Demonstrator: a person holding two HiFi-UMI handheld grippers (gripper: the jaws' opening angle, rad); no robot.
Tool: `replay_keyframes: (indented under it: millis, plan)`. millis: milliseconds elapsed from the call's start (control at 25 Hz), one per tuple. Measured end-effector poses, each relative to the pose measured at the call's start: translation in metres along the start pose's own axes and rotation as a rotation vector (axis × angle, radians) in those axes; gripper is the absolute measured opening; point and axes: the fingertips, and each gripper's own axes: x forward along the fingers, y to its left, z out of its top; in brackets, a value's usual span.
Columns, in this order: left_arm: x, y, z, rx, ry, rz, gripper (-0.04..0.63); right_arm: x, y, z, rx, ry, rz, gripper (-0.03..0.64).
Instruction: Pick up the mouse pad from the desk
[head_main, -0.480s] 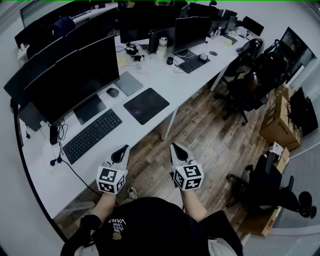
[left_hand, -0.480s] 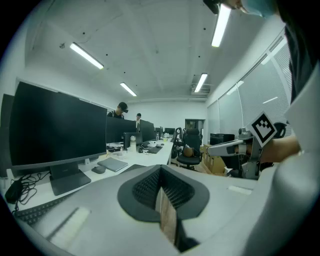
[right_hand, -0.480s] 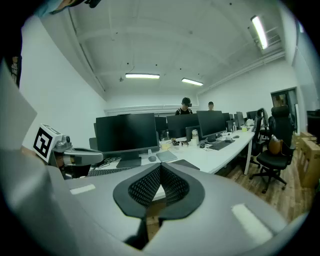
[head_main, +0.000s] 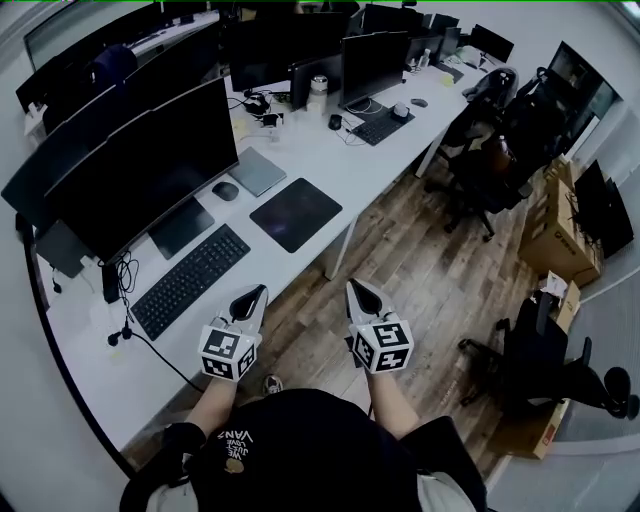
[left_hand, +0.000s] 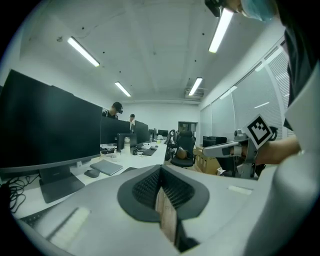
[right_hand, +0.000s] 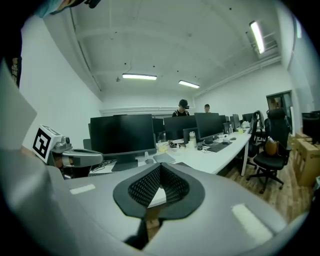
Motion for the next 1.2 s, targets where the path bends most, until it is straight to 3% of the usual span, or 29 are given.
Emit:
replay_keyframes:
  millis: [160,200,280,400,800,1200]
  plan:
    - [0.002,0.005,0.002,-0.01,-0.008,-0.057,0.014,0.008,0.005,0.001,0.045,-0.02,-0.007,0.006]
    - [0.003,0.007,0.002,-0.014,-0.007,-0.065,0.028,0.01,0.005,0.0,0.049,-0.016,-0.025,0.046]
    - [0.004,0.015,0.002,-0.02,-0.002,-0.067,0.158,0.014,0.006,-0.002,0.058,-0.013,-0.061,0.115]
    - [0.008,0.029,0.005,-0.015,0.004,-0.071,0.204,0.019,0.003,-0.002,0.08,-0.016,-0.105,0.16]
    - [0.047,0.064,-0.014,-0.054,0.081,-0.099,0.256,0.051,-0.028,-0.009,0.12,0.009,-0.193,0.173]
    - [0.12,0.087,-0.026,-0.135,0.119,0.021,0.267,0.121,-0.091,-0.013,0.111,0.095,-0.12,0.189]
